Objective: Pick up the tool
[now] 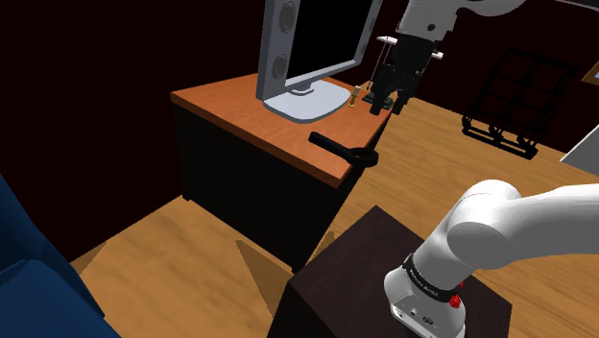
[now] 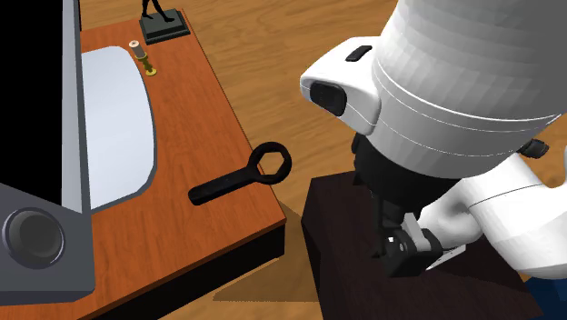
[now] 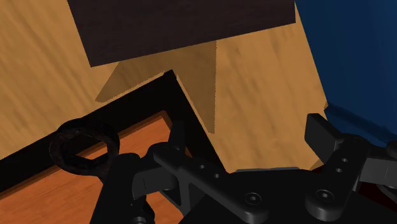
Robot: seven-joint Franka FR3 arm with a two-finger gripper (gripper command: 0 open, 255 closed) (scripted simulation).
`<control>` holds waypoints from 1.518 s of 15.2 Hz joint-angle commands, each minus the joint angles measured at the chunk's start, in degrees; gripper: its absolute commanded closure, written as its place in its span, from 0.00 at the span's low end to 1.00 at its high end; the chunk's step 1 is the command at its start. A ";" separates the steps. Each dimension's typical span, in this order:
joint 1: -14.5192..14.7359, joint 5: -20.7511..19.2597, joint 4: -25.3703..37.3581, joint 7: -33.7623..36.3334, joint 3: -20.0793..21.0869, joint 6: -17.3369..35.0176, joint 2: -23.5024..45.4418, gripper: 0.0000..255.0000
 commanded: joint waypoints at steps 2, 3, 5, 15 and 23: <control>-0.13 -0.80 -1.03 -1.55 -0.91 1.59 0.43 0.00; -0.26 -1.58 -1.98 -3.08 -1.83 3.21 0.96 0.00; -0.53 -3.07 -3.65 -6.12 -3.68 6.54 2.31 0.00; -1.11 -8.26 -6.75 -20.93 -13.36 24.26 14.87 0.00; 0.15 -6.50 -2.70 -34.08 -20.79 37.55 30.73 0.00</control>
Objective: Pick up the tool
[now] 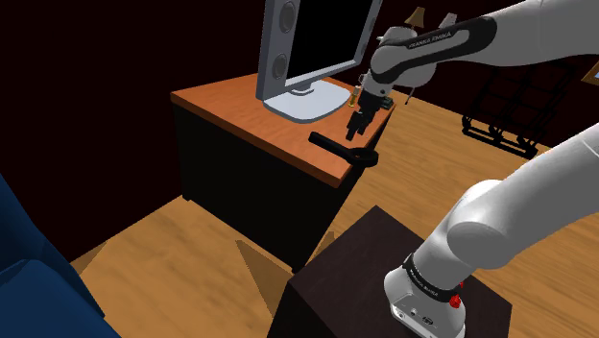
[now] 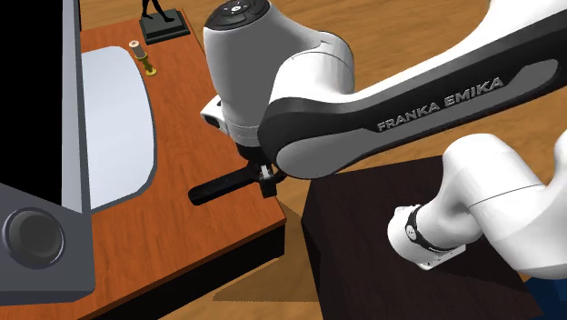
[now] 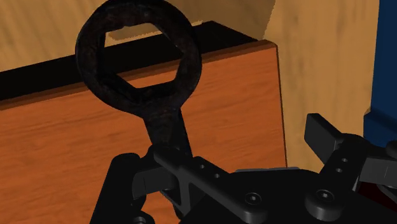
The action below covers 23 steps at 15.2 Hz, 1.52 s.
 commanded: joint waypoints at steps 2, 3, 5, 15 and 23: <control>0.57 2.35 3.05 -5.94 -2.61 4.13 6.79 0.00; 0.73 3.49 4.13 -7.95 -3.28 5.40 9.14 0.00; 0.88 6.21 6.57 -12.15 -4.37 7.68 13.96 0.00; 0.05 13.40 8.15 -19.88 -4.35 15.18 24.02 0.00; 0.03 13.40 8.18 -19.88 -4.33 15.16 24.04 1.00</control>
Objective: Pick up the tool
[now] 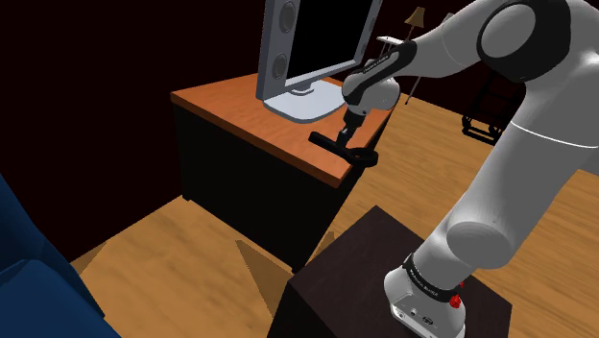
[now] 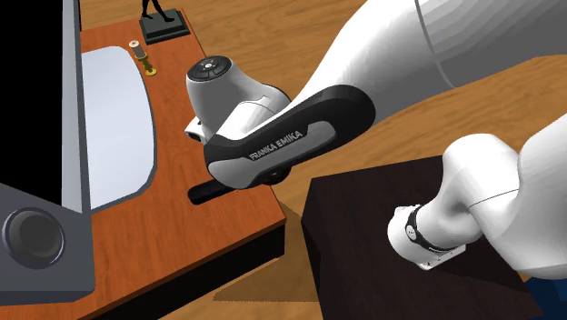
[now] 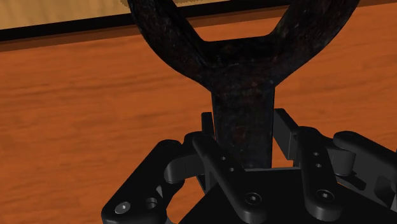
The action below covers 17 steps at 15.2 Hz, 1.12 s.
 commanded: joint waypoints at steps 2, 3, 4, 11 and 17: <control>-0.01 0.02 -0.06 -0.02 0.00 -0.01 0.05 1.00; -0.01 0.00 -0.10 -0.02 -0.01 0.00 0.01 1.00; -0.01 0.02 -0.07 -0.01 0.00 -0.01 0.04 1.00; 0.38 -3.19 1.51 2.46 -0.53 -4.95 -3.94 1.00; 0.51 -5.33 3.38 4.16 -0.61 -9.34 -6.89 1.00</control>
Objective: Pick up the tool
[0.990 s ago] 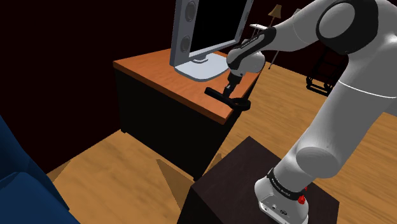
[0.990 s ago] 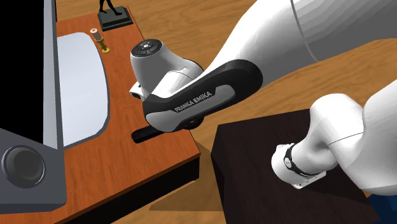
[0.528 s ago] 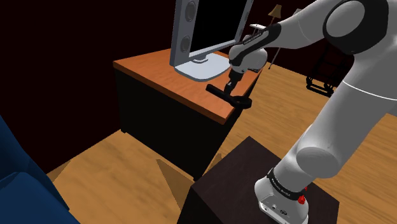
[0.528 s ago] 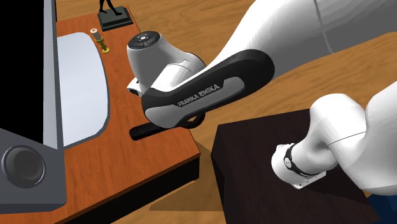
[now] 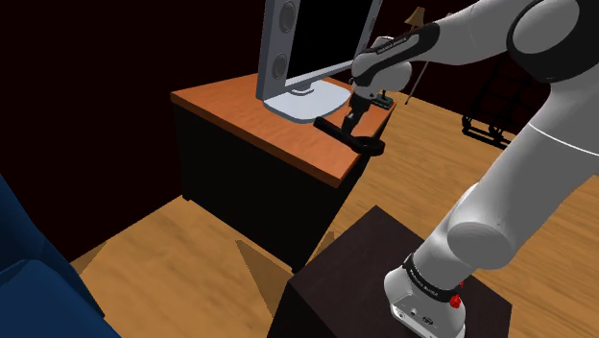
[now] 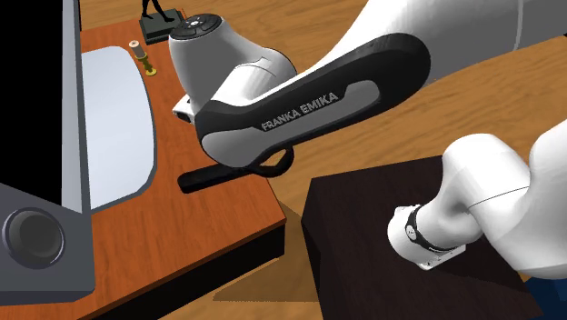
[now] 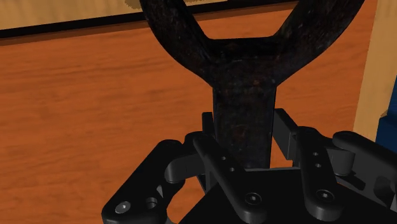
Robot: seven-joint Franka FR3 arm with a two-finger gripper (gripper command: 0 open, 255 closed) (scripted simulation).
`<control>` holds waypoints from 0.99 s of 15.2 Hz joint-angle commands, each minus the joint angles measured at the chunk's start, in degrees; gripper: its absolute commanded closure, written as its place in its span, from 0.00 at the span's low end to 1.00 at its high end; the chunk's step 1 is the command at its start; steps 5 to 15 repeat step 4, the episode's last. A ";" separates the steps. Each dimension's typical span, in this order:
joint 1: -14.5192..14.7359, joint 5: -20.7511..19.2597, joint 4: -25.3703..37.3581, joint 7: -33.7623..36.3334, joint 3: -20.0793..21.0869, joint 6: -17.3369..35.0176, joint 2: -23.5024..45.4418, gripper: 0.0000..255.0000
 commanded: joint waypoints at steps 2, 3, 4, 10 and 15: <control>0.03 -0.84 1.18 0.69 0.01 -2.21 -1.21 1.00; 0.03 -0.88 1.23 0.73 0.02 -2.32 -1.28 1.00; 0.03 -0.89 1.23 0.73 0.02 -2.32 -1.28 1.00; 0.03 -0.89 1.23 0.73 0.02 -2.32 -1.28 1.00; 0.03 -0.89 1.23 0.73 0.02 -2.32 -1.28 1.00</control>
